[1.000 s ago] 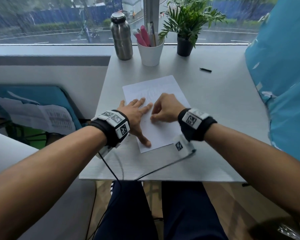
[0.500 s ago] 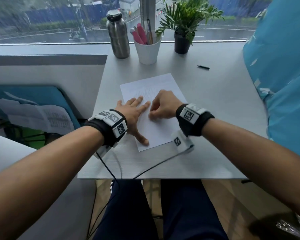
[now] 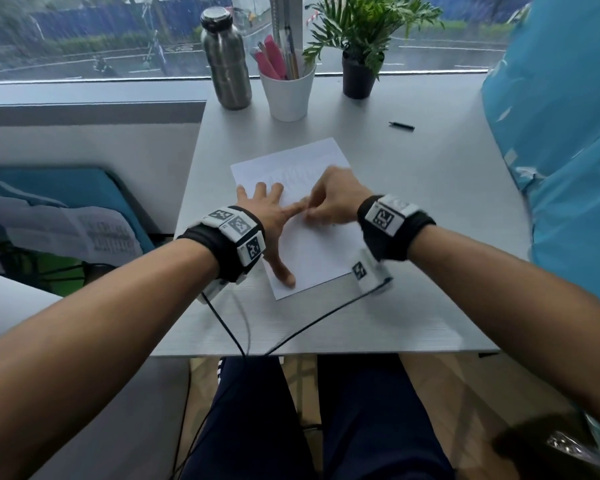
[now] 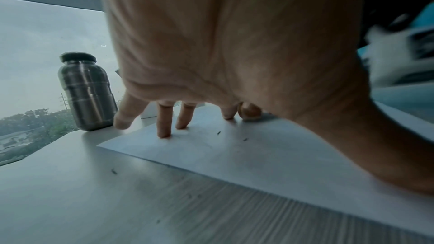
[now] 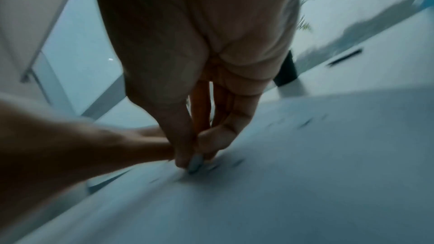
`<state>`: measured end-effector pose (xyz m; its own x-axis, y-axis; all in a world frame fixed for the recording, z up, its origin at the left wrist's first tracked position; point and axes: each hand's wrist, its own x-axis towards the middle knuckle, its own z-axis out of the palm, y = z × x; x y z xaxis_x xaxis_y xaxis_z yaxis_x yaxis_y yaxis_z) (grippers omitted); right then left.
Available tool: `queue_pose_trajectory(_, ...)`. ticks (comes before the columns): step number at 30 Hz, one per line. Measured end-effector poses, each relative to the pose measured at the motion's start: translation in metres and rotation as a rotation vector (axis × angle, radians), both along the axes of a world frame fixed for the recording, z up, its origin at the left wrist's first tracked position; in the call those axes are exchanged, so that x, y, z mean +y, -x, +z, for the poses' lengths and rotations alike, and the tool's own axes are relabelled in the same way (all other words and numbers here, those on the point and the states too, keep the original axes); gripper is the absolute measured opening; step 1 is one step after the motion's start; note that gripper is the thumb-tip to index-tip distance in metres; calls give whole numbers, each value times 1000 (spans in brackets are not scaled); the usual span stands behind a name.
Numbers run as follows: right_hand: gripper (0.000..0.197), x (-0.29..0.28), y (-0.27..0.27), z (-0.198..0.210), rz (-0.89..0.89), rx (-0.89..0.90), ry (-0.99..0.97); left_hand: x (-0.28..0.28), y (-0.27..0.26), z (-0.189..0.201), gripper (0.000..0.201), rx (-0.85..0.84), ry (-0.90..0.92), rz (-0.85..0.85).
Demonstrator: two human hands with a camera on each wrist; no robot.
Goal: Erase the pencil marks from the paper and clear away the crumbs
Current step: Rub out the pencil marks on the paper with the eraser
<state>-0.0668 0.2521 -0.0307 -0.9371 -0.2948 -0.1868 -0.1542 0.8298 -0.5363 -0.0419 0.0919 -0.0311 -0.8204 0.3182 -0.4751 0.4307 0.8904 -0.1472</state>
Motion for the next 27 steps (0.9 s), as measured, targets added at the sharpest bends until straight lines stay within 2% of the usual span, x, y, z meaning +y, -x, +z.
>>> queue_pose_trajectory(2,11,4,7,-2,-86,48,24,-1,-1,1,154,1,6,12)
queue_pose_trajectory(6,8,0,-2,-1,18,1,-18,2,-1,2,152,-14,10,13)
queue_pose_trajectory(9,11,12,11,-1,-112,40,15,3,-2,3,158,-8,24,16)
queue_pose_trajectory(12,9,3,0,-1,45,-9,-38,3,-2,3,155,-3,29,8)
queue_pose_trajectory(16,11,14,7,0,-69,58,-9,5,-2,3,158,-2,44,7)
queue_pose_trajectory(20,13,11,1,0,39,22,-50,4,-1,3,157,2,43,2)
queue_pose_trajectory(23,14,19,8,1,-68,72,-32,4,-1,2,159,0,56,5)
queue_pose_trajectory(27,10,12,-1,0,56,10,-57,4,0,1,158,2,56,0)
